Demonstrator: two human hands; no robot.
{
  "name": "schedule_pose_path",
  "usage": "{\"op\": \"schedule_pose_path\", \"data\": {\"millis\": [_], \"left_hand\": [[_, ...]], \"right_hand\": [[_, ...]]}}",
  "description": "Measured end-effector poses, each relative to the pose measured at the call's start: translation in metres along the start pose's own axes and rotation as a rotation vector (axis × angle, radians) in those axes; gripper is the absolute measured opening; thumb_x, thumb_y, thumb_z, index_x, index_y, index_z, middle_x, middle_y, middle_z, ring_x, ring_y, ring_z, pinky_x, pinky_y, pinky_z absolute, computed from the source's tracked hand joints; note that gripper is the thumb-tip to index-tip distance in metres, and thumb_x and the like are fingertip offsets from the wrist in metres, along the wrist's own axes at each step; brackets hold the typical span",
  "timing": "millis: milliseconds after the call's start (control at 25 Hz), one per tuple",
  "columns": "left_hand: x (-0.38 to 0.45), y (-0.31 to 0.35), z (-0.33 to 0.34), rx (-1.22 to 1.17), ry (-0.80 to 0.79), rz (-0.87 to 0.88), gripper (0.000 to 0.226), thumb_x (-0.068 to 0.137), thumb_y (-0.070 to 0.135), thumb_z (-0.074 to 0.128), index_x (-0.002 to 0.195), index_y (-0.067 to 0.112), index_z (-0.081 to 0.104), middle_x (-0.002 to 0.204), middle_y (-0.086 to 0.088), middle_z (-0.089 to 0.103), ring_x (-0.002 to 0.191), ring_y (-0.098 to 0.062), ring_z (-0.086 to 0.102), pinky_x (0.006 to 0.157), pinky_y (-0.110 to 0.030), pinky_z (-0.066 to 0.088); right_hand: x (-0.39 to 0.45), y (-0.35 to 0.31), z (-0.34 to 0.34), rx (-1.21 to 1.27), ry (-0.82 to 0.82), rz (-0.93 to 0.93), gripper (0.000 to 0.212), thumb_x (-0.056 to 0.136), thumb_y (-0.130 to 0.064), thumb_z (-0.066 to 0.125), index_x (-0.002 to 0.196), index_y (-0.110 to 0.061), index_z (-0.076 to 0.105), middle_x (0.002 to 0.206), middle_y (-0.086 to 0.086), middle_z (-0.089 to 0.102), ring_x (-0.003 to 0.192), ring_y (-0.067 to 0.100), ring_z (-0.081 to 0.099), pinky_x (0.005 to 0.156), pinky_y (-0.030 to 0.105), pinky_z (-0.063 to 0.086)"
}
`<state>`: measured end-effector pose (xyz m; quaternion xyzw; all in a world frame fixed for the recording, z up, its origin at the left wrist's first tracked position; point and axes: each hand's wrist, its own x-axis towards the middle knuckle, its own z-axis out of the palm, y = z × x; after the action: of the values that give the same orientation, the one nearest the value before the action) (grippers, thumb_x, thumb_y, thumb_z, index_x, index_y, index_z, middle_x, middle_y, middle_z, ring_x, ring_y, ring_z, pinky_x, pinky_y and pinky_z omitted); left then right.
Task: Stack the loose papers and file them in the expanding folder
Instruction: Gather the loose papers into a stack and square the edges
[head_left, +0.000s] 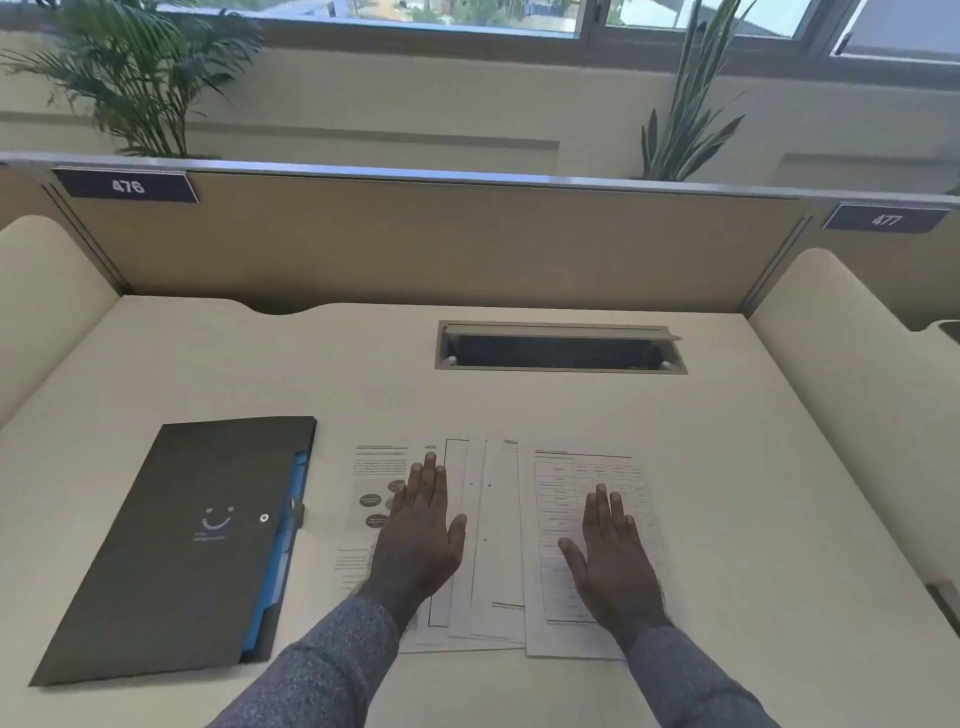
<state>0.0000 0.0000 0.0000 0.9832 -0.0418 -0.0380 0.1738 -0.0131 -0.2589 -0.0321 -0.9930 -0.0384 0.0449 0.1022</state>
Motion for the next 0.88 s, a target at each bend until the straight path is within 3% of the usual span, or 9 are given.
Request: {"op": "schedule_pose_path", "data": {"millis": [120,320,400,520,640,720,880], "left_hand": [[-0.014,-0.009,0.011,0.005,-0.04,-0.045,0.082,0.084,0.049,0.009,0.153,0.004,0.008,0.162,-0.008,-0.008,0.151,-0.024,-0.002,0.118,-0.032,-0.005],[-0.038,-0.028,0.026,0.022,-0.094,-0.087,0.083,0.082,0.05,0.005,0.153,0.006,0.006,0.161,-0.006,-0.012,0.149,-0.019,-0.008,0.117,-0.032,-0.005],[-0.043,-0.034,0.03,0.032,-0.133,-0.121,0.084,0.082,0.05,0.004,0.153,0.007,0.008,0.16,-0.005,-0.012,0.151,-0.024,-0.002,0.116,-0.035,-0.005],[-0.046,-0.042,0.023,-0.016,-0.083,-0.27,0.07,0.089,0.043,0.018,0.151,0.011,0.025,0.162,-0.006,0.02,0.149,-0.027,0.017,0.119,-0.046,0.007],[-0.046,-0.052,0.001,-0.142,0.062,-0.506,0.055,0.09,0.027,0.044,0.144,0.014,0.042,0.154,-0.003,0.039,0.142,-0.025,0.034,0.116,-0.047,0.026],[-0.039,-0.064,-0.008,-0.184,0.028,-0.638,0.056,0.085,0.022,0.051,0.14,0.011,0.044,0.154,-0.008,0.037,0.139,-0.029,0.036,0.112,-0.048,0.033],[-0.025,-0.075,-0.014,-0.246,-0.125,-0.766,0.049,0.073,0.023,0.051,0.12,0.008,0.05,0.137,-0.017,0.046,0.126,-0.039,0.04,0.102,-0.052,0.039]], "right_hand": [[-0.013,0.006,0.009,-0.013,-0.007,0.031,0.089,0.093,-0.063,-0.003,0.15,0.0,0.022,0.161,0.011,0.015,0.148,0.025,0.013,0.116,0.034,0.005],[-0.028,0.009,0.014,-0.029,-0.091,0.064,0.087,0.095,-0.061,0.001,0.148,0.0,0.033,0.158,0.015,0.029,0.146,0.029,0.027,0.118,0.039,0.02],[-0.031,0.011,0.017,-0.038,-0.108,0.071,0.088,0.095,-0.061,0.0,0.148,0.001,0.034,0.157,0.015,0.031,0.145,0.03,0.029,0.115,0.042,0.026],[-0.033,0.014,0.014,-0.039,-0.11,0.086,0.087,0.095,-0.059,0.0,0.147,0.001,0.035,0.155,0.016,0.036,0.144,0.033,0.032,0.114,0.046,0.029],[-0.031,0.023,0.004,-0.045,-0.081,0.175,0.073,0.096,-0.052,0.023,0.147,-0.002,0.038,0.149,0.014,0.046,0.14,0.036,0.039,0.109,0.053,0.038],[-0.028,0.033,-0.004,-0.06,-0.075,0.301,0.072,0.094,-0.048,0.039,0.15,-0.005,0.031,0.153,0.012,0.041,0.142,0.036,0.033,0.11,0.054,0.034],[-0.021,0.045,-0.011,-0.009,-0.113,0.485,0.088,0.09,-0.062,0.039,0.155,-0.012,0.008,0.162,0.011,0.019,0.145,0.033,0.023,0.109,0.05,0.035]]}}
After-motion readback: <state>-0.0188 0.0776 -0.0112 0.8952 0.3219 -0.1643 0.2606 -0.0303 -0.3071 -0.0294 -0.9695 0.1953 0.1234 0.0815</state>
